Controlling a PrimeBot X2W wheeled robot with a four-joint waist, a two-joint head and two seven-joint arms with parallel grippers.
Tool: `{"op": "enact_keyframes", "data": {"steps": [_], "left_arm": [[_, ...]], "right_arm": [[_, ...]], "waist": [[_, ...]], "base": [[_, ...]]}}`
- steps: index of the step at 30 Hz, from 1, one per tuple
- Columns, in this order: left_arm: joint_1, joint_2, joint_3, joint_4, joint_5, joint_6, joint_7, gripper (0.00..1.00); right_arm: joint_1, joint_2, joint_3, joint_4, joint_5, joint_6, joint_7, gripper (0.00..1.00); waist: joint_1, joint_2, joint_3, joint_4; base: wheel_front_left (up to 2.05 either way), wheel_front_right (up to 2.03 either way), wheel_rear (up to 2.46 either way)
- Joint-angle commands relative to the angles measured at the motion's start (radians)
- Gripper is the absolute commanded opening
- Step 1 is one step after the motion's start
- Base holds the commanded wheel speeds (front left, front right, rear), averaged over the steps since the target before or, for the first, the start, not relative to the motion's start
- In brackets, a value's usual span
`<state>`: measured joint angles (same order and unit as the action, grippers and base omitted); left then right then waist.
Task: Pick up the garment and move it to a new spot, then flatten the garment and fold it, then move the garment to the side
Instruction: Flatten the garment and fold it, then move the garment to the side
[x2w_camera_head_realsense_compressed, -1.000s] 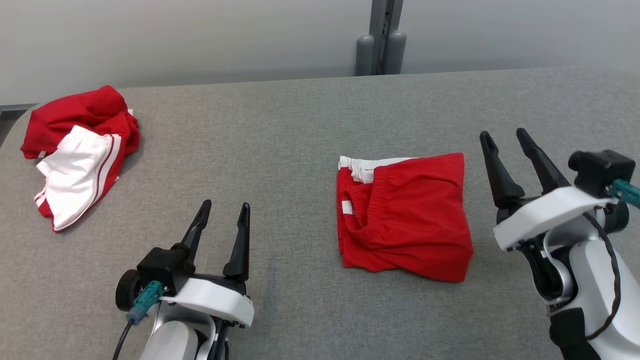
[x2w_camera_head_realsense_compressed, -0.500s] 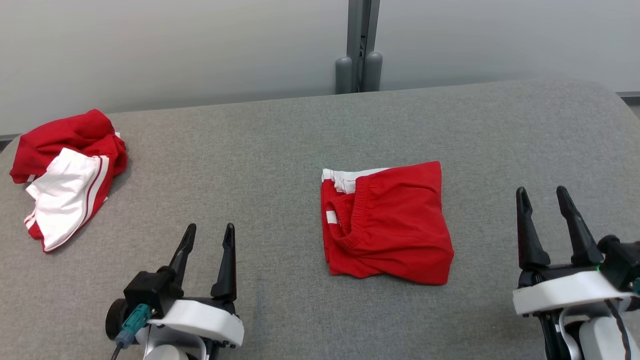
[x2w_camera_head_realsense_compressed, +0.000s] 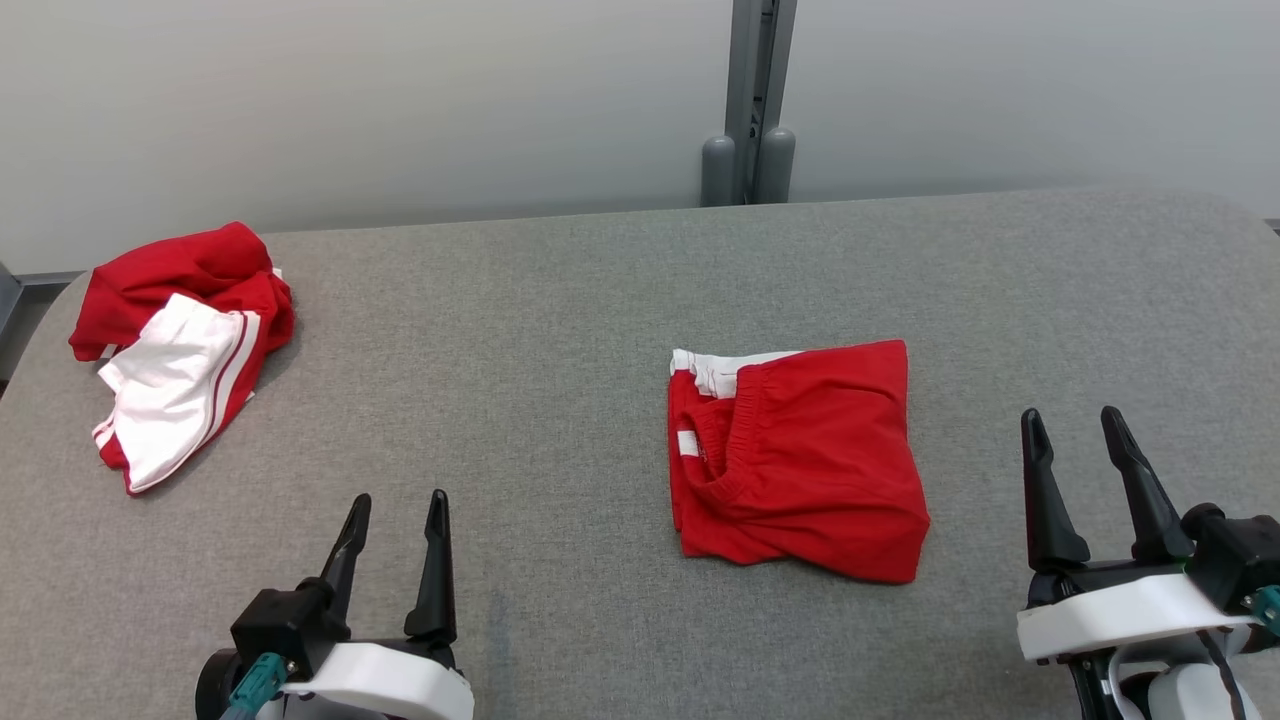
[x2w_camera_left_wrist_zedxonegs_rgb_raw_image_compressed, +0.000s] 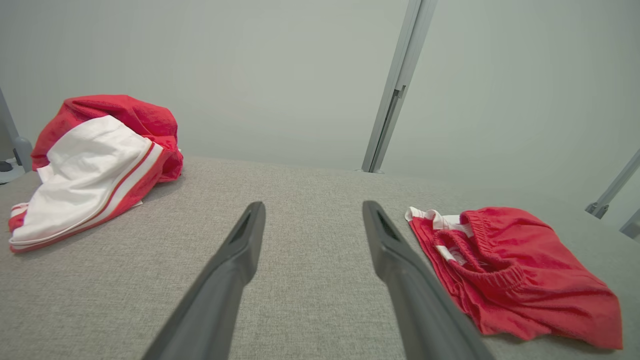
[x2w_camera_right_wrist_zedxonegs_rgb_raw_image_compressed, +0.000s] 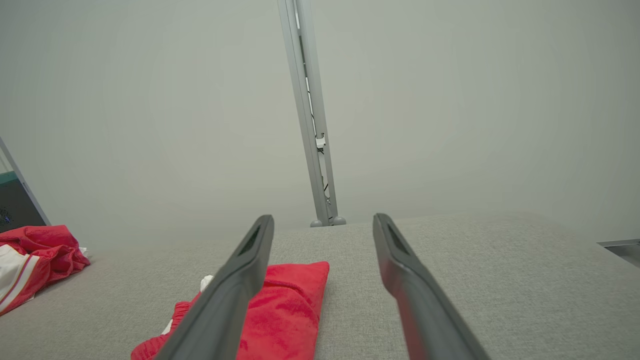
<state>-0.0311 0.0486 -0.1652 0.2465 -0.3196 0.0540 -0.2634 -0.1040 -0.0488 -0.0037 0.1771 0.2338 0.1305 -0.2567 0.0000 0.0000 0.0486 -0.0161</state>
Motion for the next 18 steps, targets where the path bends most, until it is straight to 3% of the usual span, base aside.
{"op": "enact_keyframes", "data": {"steps": [1,18], "left_arm": [[0.002,0.004,0.001,-0.004,-0.003,0.003,-0.002,1.0],[-0.015,0.004,0.0,-0.002,0.015,-0.001,-0.002,1.0]], "right_arm": [[-0.008,-0.004,-0.001,0.005,-0.003,0.0,-0.007,1.0],[-0.017,-0.004,-0.002,0.042,0.008,0.0,0.003,1.0]], "waist": [[0.0,0.0,-0.002,0.004],[0.0,0.0,0.007,0.018]], "base": [[0.0,0.0,0.0],[0.0,0.0,0.0]]}}
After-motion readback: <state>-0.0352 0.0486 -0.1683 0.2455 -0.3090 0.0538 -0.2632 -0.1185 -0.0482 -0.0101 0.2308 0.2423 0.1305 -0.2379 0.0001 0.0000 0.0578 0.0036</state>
